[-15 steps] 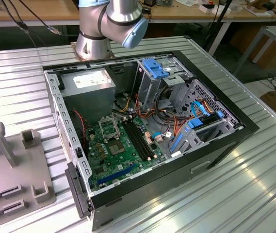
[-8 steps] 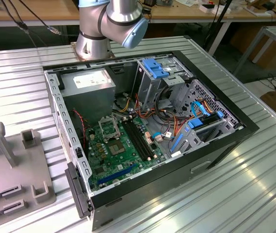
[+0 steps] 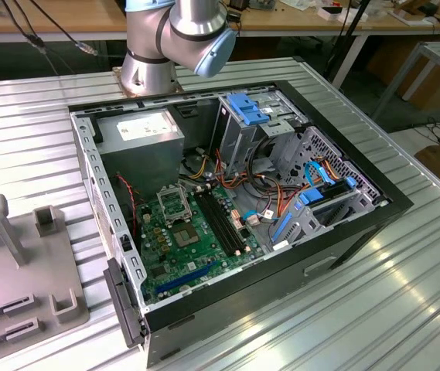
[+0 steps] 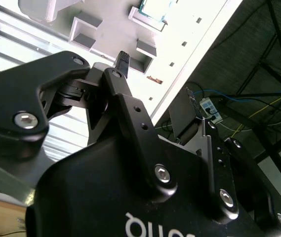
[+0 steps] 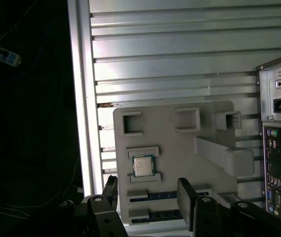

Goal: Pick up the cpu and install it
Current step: 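Pick up the cpu and move it towards the insertion slot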

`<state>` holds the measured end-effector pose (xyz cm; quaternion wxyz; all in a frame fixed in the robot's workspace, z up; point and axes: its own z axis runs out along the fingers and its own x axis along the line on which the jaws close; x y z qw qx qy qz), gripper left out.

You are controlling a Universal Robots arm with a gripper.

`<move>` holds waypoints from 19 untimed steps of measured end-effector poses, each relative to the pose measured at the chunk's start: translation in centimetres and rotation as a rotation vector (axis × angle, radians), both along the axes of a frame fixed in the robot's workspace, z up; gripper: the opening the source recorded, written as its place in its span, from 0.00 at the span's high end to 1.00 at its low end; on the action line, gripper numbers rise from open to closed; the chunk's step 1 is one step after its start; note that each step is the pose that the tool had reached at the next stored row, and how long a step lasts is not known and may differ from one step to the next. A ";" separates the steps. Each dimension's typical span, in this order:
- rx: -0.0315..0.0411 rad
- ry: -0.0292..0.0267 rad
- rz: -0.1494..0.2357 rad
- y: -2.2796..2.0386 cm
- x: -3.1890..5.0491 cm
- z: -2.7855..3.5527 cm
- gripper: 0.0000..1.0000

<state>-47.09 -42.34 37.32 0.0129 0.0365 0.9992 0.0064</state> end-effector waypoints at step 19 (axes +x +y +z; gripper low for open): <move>0.0033 0.0005 0.087 -0.78 -0.07 -1.93 0.40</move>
